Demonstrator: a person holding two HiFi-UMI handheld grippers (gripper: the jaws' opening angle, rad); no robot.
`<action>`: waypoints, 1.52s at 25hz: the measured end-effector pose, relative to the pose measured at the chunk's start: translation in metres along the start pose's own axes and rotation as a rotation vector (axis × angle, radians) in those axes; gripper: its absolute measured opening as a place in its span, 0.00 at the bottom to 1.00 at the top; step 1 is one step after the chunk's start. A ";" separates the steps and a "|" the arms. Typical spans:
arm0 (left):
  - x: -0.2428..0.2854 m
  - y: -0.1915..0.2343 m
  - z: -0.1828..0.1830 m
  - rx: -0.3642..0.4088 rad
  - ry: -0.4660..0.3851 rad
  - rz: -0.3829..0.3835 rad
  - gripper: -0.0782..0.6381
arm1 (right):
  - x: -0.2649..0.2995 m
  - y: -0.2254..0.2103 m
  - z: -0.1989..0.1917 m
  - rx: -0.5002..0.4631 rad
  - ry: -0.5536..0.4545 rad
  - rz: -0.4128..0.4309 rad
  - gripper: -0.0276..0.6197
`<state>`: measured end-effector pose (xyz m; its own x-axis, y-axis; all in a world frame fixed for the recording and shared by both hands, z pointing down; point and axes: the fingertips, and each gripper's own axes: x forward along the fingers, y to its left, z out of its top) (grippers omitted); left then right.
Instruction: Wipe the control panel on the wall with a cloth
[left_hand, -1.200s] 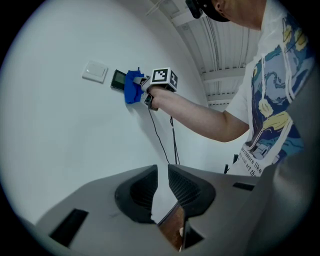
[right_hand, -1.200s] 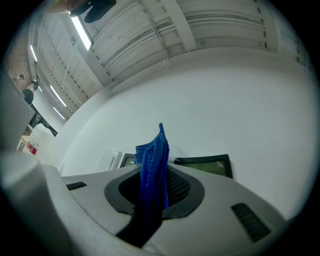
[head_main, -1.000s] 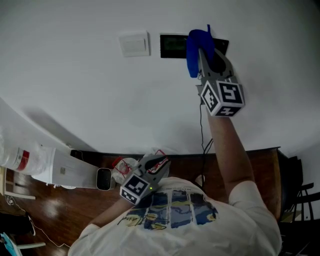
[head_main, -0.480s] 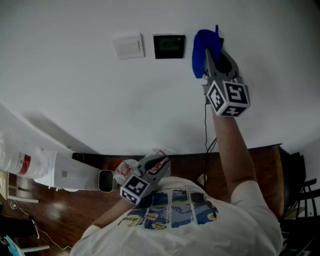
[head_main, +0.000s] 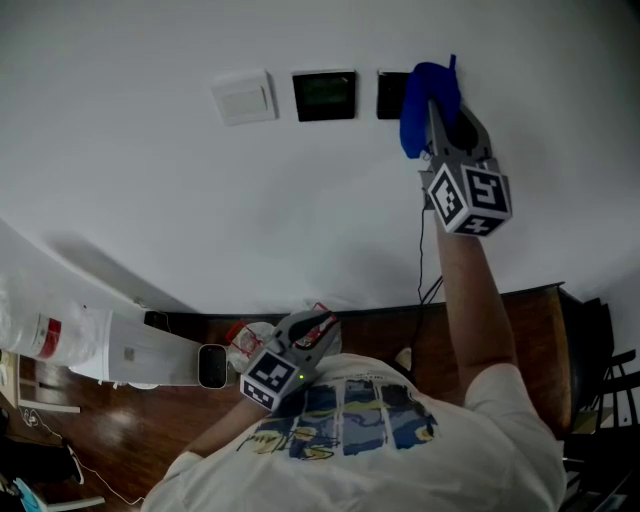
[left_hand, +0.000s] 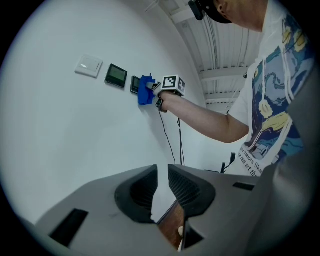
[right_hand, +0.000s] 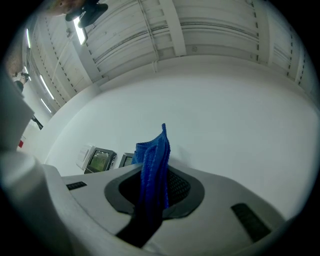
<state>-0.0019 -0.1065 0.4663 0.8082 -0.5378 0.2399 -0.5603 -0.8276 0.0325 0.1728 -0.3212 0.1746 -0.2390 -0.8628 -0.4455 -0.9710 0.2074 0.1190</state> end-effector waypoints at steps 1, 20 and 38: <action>0.001 0.000 0.001 -0.001 0.000 -0.001 0.19 | -0.001 -0.002 0.000 -0.002 0.000 -0.003 0.19; 0.008 0.004 0.006 0.011 -0.015 -0.011 0.19 | -0.014 -0.049 -0.016 0.014 0.044 -0.087 0.18; -0.014 0.006 -0.006 -0.010 -0.006 0.018 0.19 | 0.011 0.124 0.023 0.014 -0.069 0.225 0.18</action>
<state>-0.0176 -0.1024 0.4688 0.7993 -0.5533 0.2344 -0.5762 -0.8164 0.0379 0.0500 -0.2944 0.1644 -0.4493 -0.7608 -0.4684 -0.8930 0.3980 0.2102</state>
